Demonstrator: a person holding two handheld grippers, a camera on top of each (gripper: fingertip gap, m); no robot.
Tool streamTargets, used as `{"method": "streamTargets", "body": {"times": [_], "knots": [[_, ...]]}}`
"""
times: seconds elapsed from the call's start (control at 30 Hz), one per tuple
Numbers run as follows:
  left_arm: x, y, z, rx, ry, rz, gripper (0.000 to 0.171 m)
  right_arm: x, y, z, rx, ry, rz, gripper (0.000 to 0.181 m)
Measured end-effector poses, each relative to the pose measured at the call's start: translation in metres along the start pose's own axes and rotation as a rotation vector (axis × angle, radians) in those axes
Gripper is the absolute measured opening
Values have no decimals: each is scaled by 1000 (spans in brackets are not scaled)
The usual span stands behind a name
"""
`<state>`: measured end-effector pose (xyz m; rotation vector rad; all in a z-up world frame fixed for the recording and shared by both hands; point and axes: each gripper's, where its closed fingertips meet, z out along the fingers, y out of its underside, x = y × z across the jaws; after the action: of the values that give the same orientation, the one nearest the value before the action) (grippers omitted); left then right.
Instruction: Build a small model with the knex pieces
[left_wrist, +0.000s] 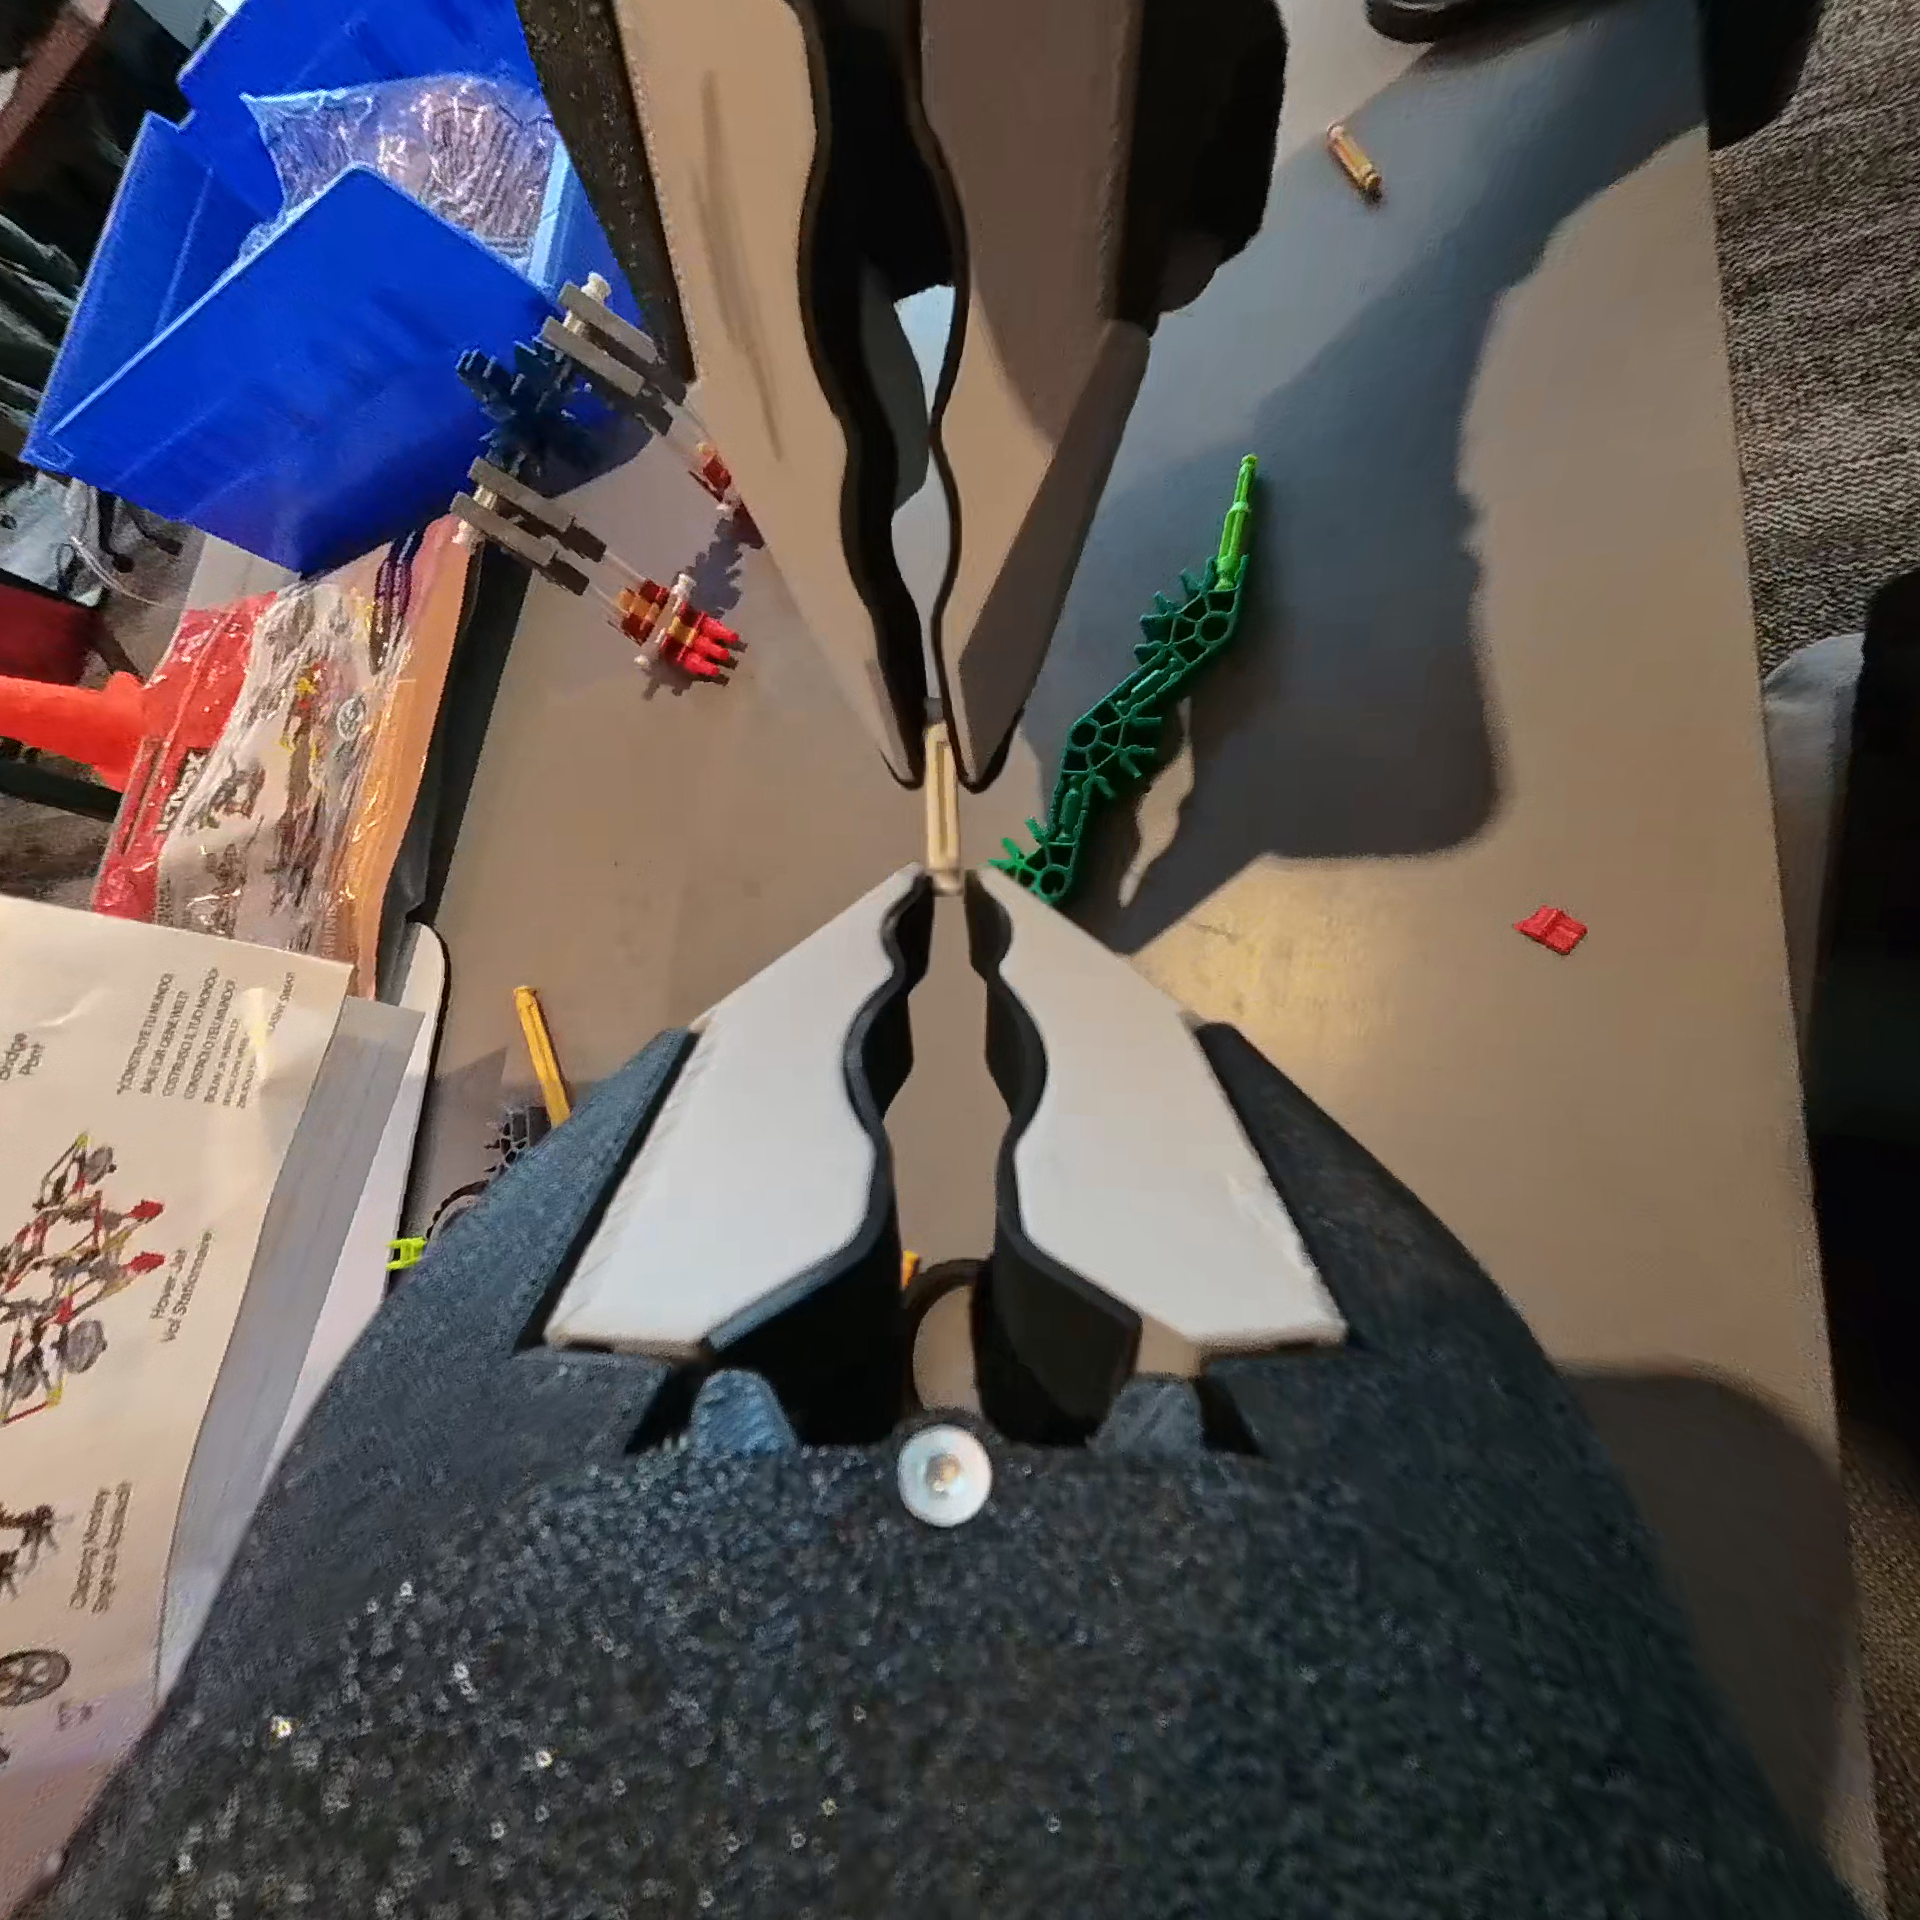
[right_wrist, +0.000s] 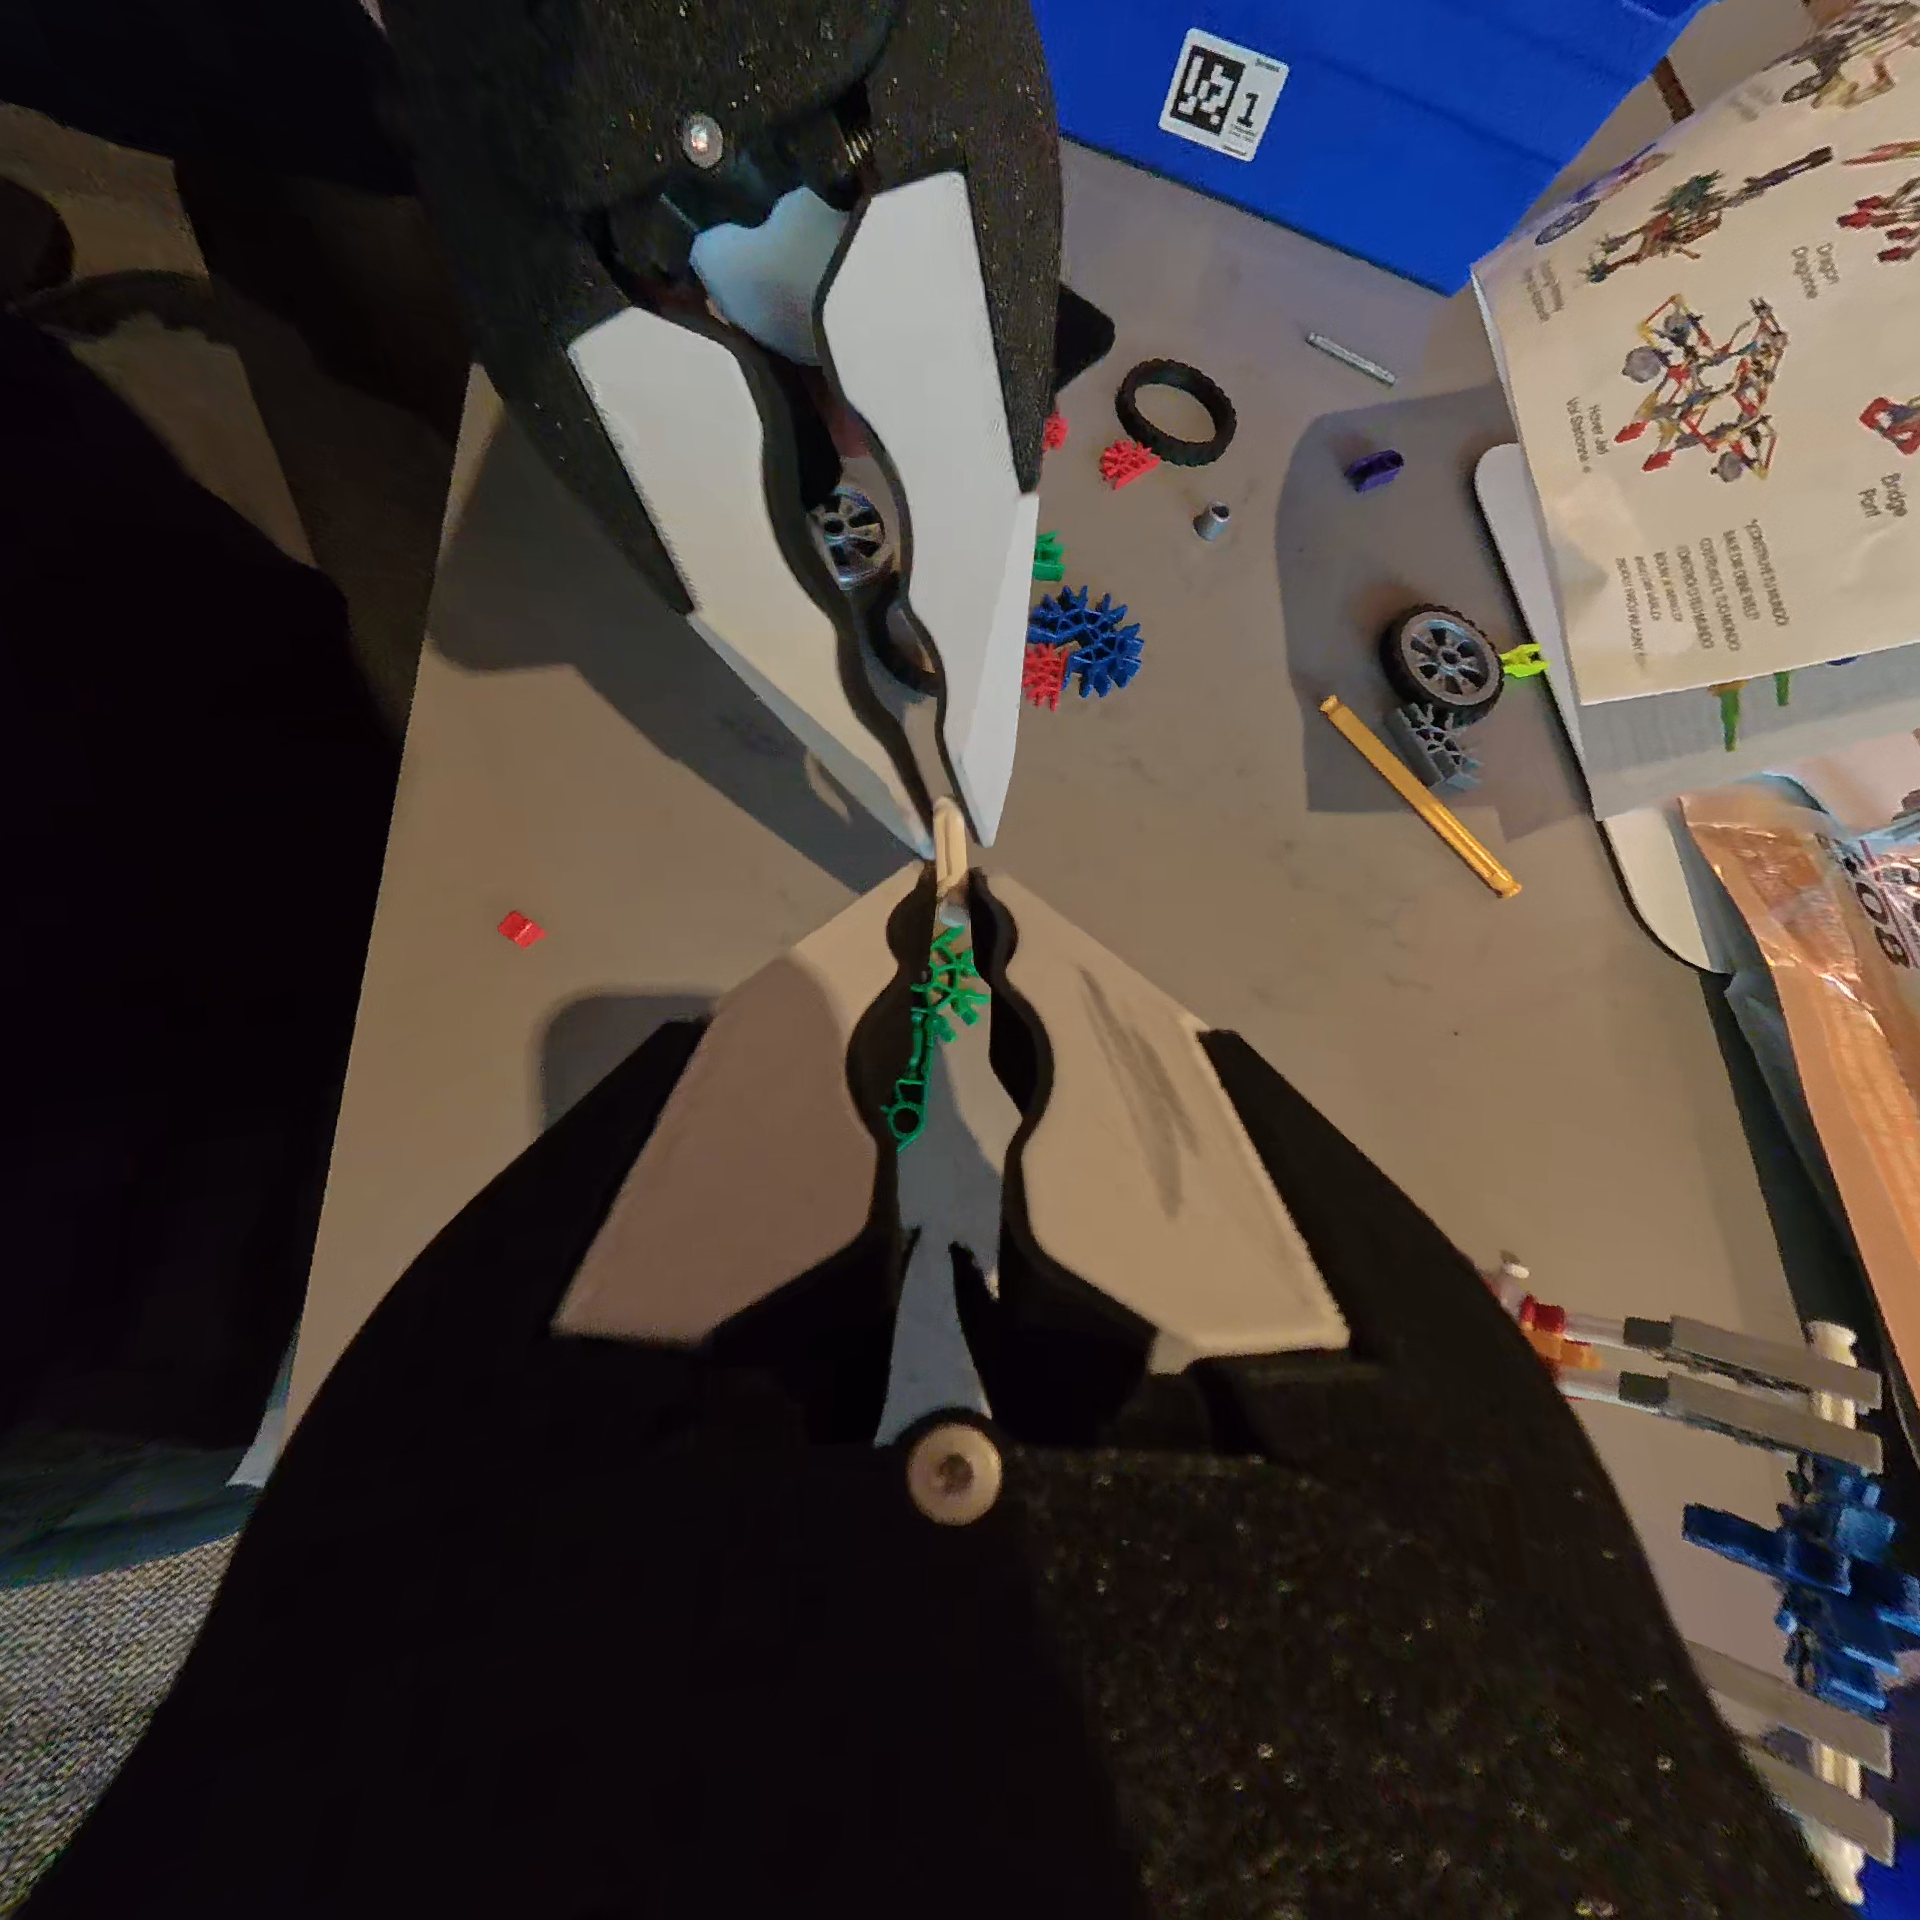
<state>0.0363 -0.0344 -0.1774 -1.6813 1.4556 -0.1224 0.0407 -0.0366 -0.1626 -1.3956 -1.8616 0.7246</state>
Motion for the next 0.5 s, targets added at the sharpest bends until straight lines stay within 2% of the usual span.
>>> {"method": "streamTargets", "body": {"times": [0.2,0.3,0.37,0.43,0.5], "knots": [[-5,1,1,12,-28,-34,5,3,-2,1,8,-5,10,5],[-9,-2,-2,40,-45,-66,20,6,-2,1,-4,0,9,5],[-9,-3,-4,45,-48,-51,17,6,-3,2,-10,-4,0,5],[-8,-4,-4,43,-56,-27,6,7,-5,4,-13,-6,-6,5],[-8,-2,-3,27,-67,-13,6,6,-7,5,-16,-9,-12,5]]}}
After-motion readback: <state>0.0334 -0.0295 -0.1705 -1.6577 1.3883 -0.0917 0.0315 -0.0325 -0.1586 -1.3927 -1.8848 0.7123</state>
